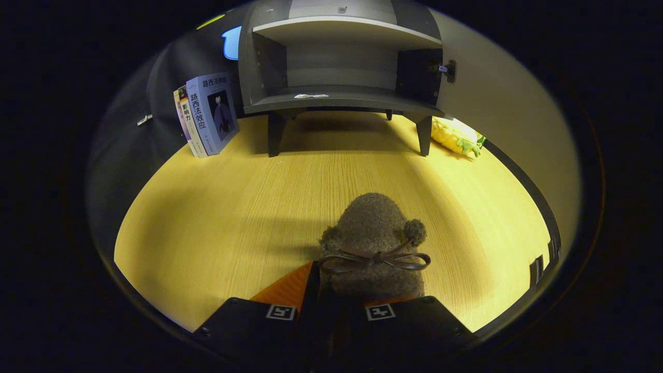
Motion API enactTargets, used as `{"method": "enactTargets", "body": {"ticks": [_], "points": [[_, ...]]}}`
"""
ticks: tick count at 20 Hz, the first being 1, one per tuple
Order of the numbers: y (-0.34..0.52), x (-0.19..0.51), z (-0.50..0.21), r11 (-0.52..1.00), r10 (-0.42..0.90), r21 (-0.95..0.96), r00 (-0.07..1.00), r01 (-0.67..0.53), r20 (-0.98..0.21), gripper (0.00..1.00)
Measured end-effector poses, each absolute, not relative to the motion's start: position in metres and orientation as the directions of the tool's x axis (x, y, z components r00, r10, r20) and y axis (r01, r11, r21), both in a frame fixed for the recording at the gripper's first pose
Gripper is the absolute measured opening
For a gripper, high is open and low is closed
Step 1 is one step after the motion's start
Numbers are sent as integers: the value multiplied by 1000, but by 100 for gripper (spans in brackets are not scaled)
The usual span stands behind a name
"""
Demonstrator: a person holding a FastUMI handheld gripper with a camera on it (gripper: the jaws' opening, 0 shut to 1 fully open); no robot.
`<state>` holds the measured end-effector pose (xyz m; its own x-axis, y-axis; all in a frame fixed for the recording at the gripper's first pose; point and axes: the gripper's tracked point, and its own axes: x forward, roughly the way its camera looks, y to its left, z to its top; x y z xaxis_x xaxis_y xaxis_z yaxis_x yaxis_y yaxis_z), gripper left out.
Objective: Open the shoe cabinet door, grab the shoes and put them into the shoe cabinet, then close the shoe cabinet door.
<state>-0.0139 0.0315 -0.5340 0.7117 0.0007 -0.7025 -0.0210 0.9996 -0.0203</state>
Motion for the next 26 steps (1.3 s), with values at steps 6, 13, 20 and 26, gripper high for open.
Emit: {"method": "enactTargets", "body": {"ticks": [6, 13, 20, 26], "points": [[22, -3, -535, 999, -31, -47, 707, -2, -706, 28], [22, -11, -534, 996, -38, -82, 687, -32, -726, 5], [4, -12, -485, 995, -17, -77, 697, -55, -717, 5], [-5, -7, -380, 992, 76, -32, 761, -125, -645, 5]]}}
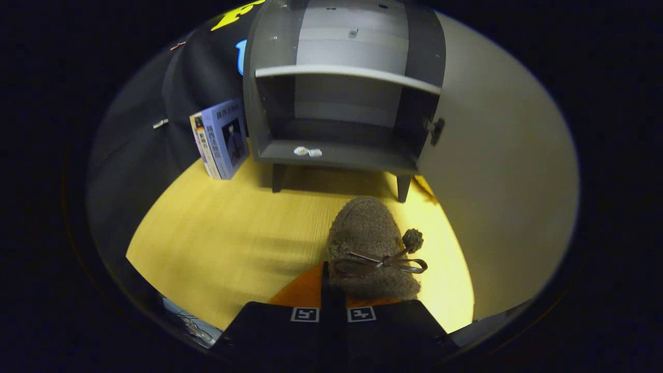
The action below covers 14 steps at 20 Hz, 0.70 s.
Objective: Open the shoe cabinet door, grab the shoes and put them into the shoe cabinet, then close the shoe cabinet door.
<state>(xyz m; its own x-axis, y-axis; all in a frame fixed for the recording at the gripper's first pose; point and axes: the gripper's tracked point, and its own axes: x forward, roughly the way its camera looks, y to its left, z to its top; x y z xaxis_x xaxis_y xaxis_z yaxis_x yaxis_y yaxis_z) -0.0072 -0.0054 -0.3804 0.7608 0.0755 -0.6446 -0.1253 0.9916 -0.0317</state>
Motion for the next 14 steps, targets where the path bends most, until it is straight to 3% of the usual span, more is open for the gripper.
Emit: {"method": "enactTargets", "body": {"ticks": [7, 14], "points": [[-17, 4, -285, 985, 122, -27, 801, -170, -586, 5], [-3, 75, -204, 994, 105, 18, 846, -112, -522, 5]]}}
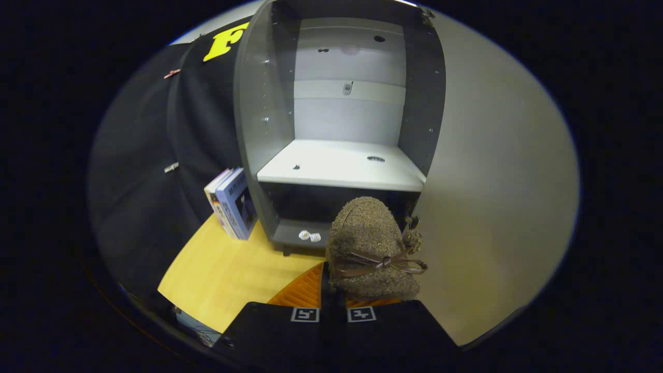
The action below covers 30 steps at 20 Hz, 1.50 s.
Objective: Open the shoe cabinet door, grab the shoes and put them into the shoe cabinet, then close the shoe cabinet door.
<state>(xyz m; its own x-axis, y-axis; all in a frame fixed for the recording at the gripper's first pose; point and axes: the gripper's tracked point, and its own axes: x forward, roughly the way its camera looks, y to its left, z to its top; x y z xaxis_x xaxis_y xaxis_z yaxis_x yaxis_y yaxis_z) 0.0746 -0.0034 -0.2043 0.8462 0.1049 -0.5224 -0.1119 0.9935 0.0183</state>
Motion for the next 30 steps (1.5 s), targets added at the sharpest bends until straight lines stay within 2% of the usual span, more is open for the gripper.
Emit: {"method": "enactTargets", "body": {"ticks": [6, 10, 15, 21, 30], "points": [[10, 141, -150, 997, 72, 17, 880, -73, -470, 5], [24, 186, -128, 995, 92, 82, 872, -59, -481, 5], [30, 252, -117, 998, 52, 46, 867, -34, -495, 5], [38, 325, -131, 999, 26, -3, 863, -32, -504, 5], [41, 422, -186, 1000, 18, 2, 815, -20, -579, 4]]}}
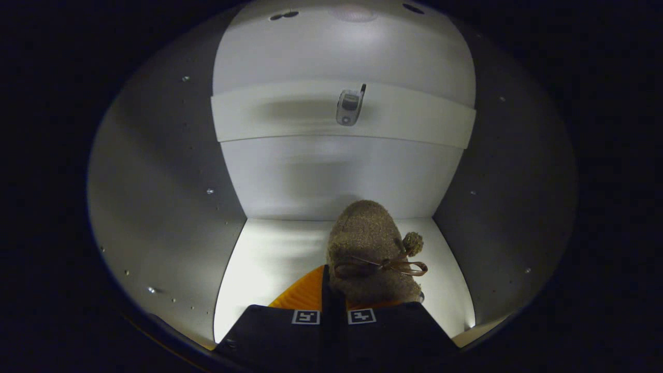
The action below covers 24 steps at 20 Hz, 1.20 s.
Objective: Open the shoe cabinet door, grab the shoes and put them into the shoe cabinet, then close the shoe cabinet door.
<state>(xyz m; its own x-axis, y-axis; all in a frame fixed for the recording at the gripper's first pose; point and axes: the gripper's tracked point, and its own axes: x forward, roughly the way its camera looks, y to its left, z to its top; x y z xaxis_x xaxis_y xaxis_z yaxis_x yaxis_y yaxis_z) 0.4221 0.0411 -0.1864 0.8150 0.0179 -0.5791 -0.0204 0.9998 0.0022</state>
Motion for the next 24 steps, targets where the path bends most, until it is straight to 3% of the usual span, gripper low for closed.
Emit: {"method": "enactTargets", "body": {"ticks": [5, 9, 15, 22, 23, 24], "points": [[48, 434, -212, 999, 19, -17, 782, -37, -623, 4], [53, 427, -217, 996, 19, -58, 781, -71, -625, 11], [45, 405, -197, 1000, 14, 23, 812, 0, -584, 57], [47, 326, -103, 999, 38, 27, 919, -30, -393, 64], [45, 310, -91, 999, 40, 26, 928, -33, -369, 67], [46, 293, -80, 999, 52, 33, 937, -44, -345, 77]]}}
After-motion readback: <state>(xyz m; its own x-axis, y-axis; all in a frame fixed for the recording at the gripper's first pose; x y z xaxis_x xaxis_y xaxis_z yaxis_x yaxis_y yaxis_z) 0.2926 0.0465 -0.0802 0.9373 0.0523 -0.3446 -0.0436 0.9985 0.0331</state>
